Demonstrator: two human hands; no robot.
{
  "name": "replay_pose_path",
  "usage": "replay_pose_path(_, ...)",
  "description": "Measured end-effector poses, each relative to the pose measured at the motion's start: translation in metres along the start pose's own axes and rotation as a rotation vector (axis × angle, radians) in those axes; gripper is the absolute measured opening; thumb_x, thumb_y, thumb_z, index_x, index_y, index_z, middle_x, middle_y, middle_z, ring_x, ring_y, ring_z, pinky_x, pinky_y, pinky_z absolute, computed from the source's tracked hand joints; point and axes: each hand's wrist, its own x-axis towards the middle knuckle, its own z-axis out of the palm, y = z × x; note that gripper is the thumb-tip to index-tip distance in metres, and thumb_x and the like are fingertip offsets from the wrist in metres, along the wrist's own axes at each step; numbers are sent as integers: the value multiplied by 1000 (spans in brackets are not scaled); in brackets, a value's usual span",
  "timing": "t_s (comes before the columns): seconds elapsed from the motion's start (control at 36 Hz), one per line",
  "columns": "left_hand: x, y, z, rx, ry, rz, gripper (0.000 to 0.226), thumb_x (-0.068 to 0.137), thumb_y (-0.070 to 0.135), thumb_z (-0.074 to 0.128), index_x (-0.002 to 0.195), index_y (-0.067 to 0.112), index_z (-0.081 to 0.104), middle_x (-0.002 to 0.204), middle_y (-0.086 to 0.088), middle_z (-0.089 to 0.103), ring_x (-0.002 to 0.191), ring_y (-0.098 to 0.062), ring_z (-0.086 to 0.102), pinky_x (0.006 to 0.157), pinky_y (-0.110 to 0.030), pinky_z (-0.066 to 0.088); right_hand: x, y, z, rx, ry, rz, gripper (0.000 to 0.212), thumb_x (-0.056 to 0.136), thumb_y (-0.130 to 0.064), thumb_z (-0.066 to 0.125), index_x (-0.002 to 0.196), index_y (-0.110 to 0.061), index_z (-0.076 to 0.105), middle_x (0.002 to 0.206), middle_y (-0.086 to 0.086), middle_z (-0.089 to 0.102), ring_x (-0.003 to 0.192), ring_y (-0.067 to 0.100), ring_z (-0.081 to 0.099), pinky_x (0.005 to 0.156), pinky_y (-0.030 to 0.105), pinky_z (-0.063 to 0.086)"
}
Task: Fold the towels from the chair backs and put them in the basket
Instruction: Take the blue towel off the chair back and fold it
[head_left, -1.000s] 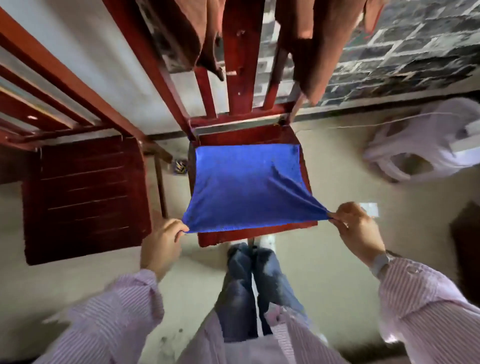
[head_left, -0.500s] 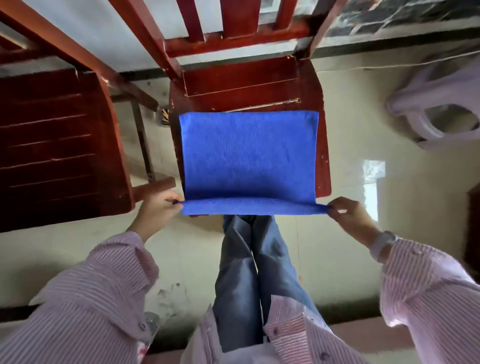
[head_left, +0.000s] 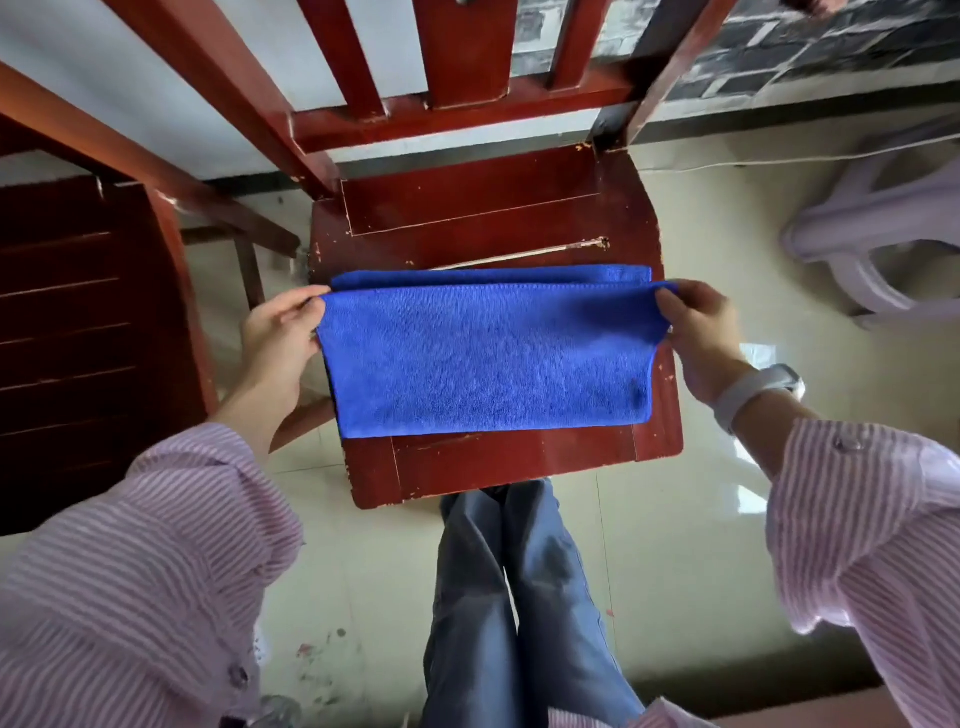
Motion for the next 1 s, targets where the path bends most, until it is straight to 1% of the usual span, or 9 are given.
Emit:
replay_pose_path(0.11,22,-10,5,110,45,41,22,88,9,55,85,27,68,82,3,64,91,-18,61,94,-39,48,23,4,13,-82,43,-54,15,86,-12,50,95,-8,61,68,-1,50,62,15,44,57,28,38)
replay_pose_path(0.22,34,-14,11,142,91,82,21,86,9,57,88,29,66,87,10,64,93,-12,61,94,-34,49,41,12,22,-120,93,-65,18,88,-11,50,101,-8,61,71,1,52,62,13,46,48,12,38)
replay_pose_path(0.36,42,-14,16,149,107,152,19,85,10,59,96,24,66,96,1,65,89,-10,60,90,-31,49,52,16,25,-167,158,-68,22,89,-12,48,107,-5,59,88,6,54,79,17,48,57,17,37)
replay_pose_path(0.53,48,-15,19,189,136,190,18,83,8,58,91,23,66,93,-2,66,85,-12,59,87,-38,50,60,17,24,-186,140,-55,13,91,-15,45,99,-22,52,63,-5,45,53,9,40,45,18,32)
replay_pose_path(0.67,53,-13,24,351,168,253,16,84,9,59,97,12,68,93,0,65,85,-10,58,85,-27,48,64,15,26,-284,170,-66,19,89,-16,47,104,-14,58,57,-1,45,49,13,39,45,20,31)
replay_pose_path(0.81,58,-9,24,496,151,307,20,85,11,59,103,6,65,93,-6,64,81,-12,57,83,-24,45,62,9,29,-348,179,-55,27,88,-21,51,111,-7,57,82,4,55,73,20,51,64,23,38)
replay_pose_path(0.89,55,-5,22,411,98,255,24,86,10,60,109,6,61,94,-5,60,72,0,54,80,-25,47,57,5,27,-193,219,36,33,84,-22,54,114,-8,54,72,-4,51,60,10,48,46,11,39)
replay_pose_path(0.94,52,-4,19,315,67,196,27,86,12,61,113,7,59,93,-4,60,75,0,55,80,-26,50,47,0,28,-153,276,-8,42,80,-26,51,118,-9,50,84,-2,55,71,13,53,64,17,46)
replay_pose_path(1.0,49,-5,16,271,52,166,30,86,13,62,114,8,58,87,2,60,79,-3,57,75,-22,52,34,-3,32,-293,377,-199,44,74,-28,44,115,-11,51,106,7,55,93,23,56,86,35,42)
